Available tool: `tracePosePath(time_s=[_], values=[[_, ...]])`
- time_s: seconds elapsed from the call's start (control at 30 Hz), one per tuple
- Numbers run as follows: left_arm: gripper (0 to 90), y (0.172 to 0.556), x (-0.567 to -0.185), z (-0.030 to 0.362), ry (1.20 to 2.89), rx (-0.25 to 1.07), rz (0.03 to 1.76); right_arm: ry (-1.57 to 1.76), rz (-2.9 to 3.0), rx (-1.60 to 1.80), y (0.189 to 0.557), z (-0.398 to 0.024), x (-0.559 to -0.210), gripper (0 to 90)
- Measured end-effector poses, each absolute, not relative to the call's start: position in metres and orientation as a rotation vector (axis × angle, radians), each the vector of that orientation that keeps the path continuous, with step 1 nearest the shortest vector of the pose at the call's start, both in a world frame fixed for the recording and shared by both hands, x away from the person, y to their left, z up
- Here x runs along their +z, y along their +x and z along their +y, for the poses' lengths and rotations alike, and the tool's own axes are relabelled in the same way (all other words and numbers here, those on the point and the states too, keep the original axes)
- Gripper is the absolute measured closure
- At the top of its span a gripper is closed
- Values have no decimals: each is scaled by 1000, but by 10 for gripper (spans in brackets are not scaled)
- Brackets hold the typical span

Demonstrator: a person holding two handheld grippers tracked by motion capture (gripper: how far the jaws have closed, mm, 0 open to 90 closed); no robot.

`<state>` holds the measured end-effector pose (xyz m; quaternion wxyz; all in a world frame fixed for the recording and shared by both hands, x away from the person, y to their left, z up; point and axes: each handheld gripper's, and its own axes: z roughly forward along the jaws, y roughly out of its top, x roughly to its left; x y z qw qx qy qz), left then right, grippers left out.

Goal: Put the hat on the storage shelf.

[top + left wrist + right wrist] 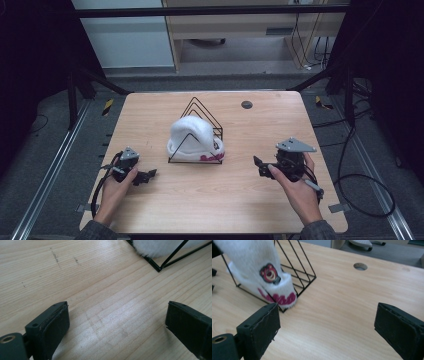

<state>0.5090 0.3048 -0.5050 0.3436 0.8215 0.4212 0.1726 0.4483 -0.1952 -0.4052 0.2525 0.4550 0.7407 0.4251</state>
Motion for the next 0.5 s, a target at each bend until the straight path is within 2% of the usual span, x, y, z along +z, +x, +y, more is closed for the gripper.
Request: tracePosePath(time_s=[0.1,0.27,0.5], values=[[24,509,-506,303,2143,468,1086,1259,2028,1152,446,-202,-419,59],[9,510,-508,302,2144,474,1076,1329,2076,1106,448,-208,-445,141],[3,510,-508,302,2145,476,1076,1375,2123,1071,455,-212,-467,160]])
